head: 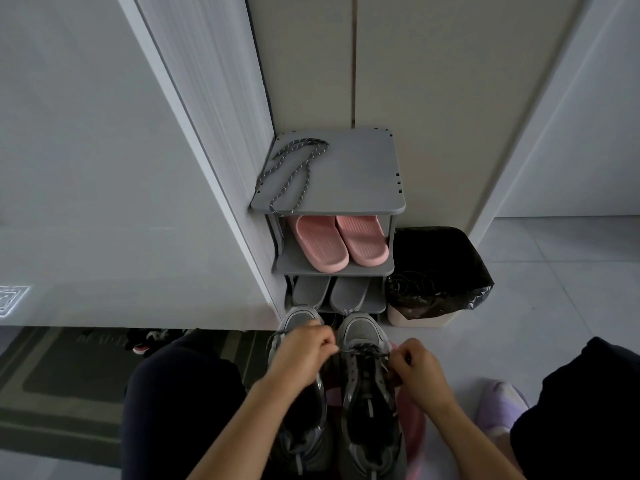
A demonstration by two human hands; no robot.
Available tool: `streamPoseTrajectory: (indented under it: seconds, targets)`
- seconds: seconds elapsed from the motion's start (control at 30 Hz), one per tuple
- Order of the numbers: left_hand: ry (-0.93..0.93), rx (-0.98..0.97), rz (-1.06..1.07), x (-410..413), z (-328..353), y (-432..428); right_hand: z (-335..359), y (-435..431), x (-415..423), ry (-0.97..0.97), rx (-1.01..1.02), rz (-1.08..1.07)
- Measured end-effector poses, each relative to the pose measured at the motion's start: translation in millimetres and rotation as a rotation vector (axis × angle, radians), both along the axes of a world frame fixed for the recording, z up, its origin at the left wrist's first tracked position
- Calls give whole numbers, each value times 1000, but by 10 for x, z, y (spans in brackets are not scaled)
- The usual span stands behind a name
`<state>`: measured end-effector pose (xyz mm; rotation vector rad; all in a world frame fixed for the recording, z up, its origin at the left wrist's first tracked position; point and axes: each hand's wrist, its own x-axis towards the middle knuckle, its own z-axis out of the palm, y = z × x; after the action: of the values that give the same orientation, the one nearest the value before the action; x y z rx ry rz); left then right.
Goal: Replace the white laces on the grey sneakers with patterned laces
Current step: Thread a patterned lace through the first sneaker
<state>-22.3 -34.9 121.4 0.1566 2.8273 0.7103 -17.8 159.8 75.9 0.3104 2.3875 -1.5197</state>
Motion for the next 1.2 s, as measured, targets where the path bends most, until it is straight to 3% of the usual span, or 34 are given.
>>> streamPoseTrajectory:
  seconds: [0.43, 0.7, 0.87, 1.07, 1.13, 1.2]
  targets:
    - [18, -204, -50, 82, 58, 122, 68, 59, -23, -102, -100, 144]
    - [-6, -141, 14, 199, -20, 109, 201, 226, -65, -198, -204, 72]
    - [127, 84, 97, 100, 40, 205, 397, 91, -100, -254, -483, -2]
    - [-135, 420, 0, 24, -60, 477, 627, 11, -145, -224, -493, 92]
    - [-101, 493, 113, -63, -51, 463, 637, 74, -166, -190, -386, 147]
    - [-100, 587, 257, -149, 5, 401, 588, 173, -173, -148, -149, 202]
